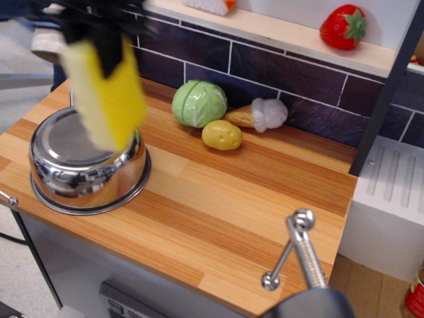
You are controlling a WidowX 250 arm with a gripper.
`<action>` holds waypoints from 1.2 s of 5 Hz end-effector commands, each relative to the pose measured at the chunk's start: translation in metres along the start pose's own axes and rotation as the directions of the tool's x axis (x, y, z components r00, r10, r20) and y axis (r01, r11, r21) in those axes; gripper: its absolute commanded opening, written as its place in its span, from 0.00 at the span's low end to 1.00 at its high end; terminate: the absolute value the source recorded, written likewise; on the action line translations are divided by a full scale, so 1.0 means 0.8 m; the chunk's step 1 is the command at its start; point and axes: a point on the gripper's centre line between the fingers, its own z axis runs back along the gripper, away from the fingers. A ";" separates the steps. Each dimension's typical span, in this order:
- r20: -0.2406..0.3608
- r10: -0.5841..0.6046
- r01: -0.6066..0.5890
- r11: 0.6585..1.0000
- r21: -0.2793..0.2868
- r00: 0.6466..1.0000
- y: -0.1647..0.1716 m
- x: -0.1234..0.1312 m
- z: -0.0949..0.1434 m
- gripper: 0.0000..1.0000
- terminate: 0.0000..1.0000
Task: Wipe pot with sponge
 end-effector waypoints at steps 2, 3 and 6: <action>0.013 -0.052 0.052 0.999 -0.004 0.999 0.015 0.006 -0.043 0.00 0.00; 0.002 -0.026 0.026 1.000 0.003 1.000 0.028 0.012 -0.036 0.00 0.00; -0.052 0.060 -0.054 0.991 0.120 0.997 0.126 0.011 -0.002 0.00 0.00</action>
